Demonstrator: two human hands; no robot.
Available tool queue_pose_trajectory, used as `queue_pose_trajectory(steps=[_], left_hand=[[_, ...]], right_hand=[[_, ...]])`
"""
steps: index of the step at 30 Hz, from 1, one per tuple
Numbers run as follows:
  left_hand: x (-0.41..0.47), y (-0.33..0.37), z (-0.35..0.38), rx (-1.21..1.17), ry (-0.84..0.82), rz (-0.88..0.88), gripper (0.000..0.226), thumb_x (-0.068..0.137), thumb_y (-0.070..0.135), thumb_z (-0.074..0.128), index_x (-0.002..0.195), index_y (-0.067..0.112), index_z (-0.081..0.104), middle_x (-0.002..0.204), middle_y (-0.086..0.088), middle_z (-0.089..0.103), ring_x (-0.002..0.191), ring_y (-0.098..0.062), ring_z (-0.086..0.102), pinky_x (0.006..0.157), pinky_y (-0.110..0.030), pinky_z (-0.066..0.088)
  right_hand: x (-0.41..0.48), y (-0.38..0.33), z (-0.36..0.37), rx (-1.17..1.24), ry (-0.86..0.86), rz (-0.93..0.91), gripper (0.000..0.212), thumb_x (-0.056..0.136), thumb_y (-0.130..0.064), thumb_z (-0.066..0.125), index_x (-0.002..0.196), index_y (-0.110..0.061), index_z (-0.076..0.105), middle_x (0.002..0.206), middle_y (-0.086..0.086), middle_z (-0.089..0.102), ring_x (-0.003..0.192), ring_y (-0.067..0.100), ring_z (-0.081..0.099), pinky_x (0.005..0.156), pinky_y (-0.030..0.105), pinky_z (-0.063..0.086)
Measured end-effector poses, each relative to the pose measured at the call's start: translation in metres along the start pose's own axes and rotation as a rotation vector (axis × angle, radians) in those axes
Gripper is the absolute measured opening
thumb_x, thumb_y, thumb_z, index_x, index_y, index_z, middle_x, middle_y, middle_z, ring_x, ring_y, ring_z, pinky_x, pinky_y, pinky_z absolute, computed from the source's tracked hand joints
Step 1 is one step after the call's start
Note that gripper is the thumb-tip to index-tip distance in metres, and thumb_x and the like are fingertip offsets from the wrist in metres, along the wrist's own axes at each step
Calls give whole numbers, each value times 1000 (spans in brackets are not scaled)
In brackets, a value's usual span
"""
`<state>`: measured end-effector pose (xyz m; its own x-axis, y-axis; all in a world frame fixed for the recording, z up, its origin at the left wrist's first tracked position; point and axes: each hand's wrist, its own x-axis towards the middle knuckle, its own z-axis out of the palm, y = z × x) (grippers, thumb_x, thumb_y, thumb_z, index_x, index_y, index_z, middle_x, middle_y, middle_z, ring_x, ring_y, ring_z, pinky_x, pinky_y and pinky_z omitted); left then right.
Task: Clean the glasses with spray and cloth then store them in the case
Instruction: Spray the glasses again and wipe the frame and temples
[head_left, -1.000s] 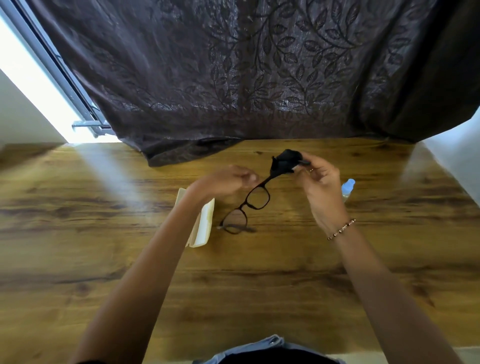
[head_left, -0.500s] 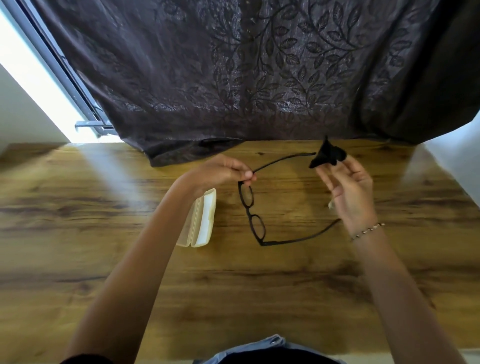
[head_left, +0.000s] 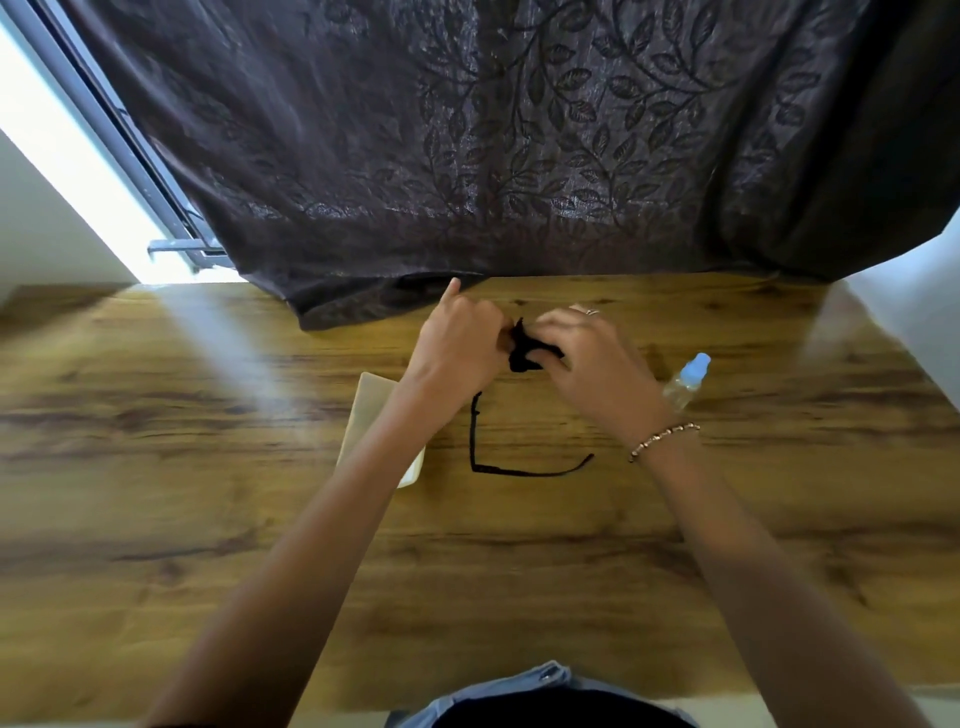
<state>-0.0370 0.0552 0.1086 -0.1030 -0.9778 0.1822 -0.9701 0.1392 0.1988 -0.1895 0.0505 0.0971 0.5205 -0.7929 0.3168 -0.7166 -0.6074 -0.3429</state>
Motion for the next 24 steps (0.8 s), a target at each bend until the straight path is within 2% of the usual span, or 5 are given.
queue_pose_trajectory(steps=[6,11,16,20,24], left_hand=[[-7,0,-1,-69,69,7,21,91,15,53,96,10,73,86,-11,64,91,-27,62,114,-22,-4],[-9,-11,-10,-87,115,23,19,93,23,57,96,17,74,90,-10,67,105,-25,58,115,-27,-3],[-6,-11,-11,10,117,55,24,96,26,52,98,17,74,87,-9,66,94,-17,60,110,-20,-17],[-3,5,-4,103,74,123,25,94,22,50,93,14,74,73,-3,58,92,-18,57,117,-28,-10],[-3,0,-11,-8,110,101,22,94,22,53,99,18,74,89,-10,67,103,-20,58,109,-21,-17]], right_hand=[[3,-3,7,-139,10,22,30,87,8,52,111,-6,63,102,8,62,104,26,51,82,32,42],[-7,10,4,-135,31,72,27,88,6,52,107,-7,66,100,8,64,100,25,54,82,31,44],[-10,18,1,-61,6,119,20,91,-2,55,103,-7,70,97,8,68,98,26,57,84,40,48],[0,7,8,-71,20,35,17,91,-3,54,102,-8,67,96,6,65,95,25,57,71,25,37],[-1,8,6,-53,63,36,16,90,0,55,98,-5,68,88,7,64,91,29,59,71,29,39]])
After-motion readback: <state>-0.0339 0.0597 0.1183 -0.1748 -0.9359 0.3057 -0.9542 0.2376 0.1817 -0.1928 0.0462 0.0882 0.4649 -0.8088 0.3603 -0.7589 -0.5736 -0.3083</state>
